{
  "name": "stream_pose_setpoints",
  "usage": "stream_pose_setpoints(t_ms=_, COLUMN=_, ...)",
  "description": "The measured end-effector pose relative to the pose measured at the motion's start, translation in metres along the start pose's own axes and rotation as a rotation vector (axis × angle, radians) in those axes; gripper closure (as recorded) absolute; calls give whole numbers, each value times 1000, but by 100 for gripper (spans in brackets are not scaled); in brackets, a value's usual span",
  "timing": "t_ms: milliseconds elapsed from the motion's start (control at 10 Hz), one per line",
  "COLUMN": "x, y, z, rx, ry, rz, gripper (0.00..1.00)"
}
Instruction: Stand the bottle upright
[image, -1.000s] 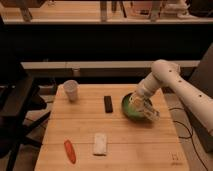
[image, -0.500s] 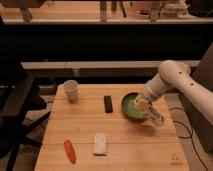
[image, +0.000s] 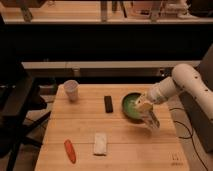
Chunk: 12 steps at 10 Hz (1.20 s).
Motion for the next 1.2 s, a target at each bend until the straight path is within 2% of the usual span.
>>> stream_pose_setpoints(t_ms=200, x=-15, y=8, z=10, rx=-43, ry=-78, rz=-46, gripper=45)
stream_pose_setpoints(t_ms=400, x=-28, y=11, z=19, rx=-77, ry=-128, rz=-84, gripper=25)
stream_pose_setpoints(t_ms=500, x=-30, y=12, z=22, rx=-86, ry=-144, rz=-94, gripper=21)
stream_pose_setpoints(t_ms=900, x=-39, y=13, z=36, rx=-120, ry=-235, rz=-143, gripper=20)
stream_pose_setpoints(t_ms=1200, x=-40, y=14, z=41, rx=-117, ry=-259, rz=-169, gripper=20)
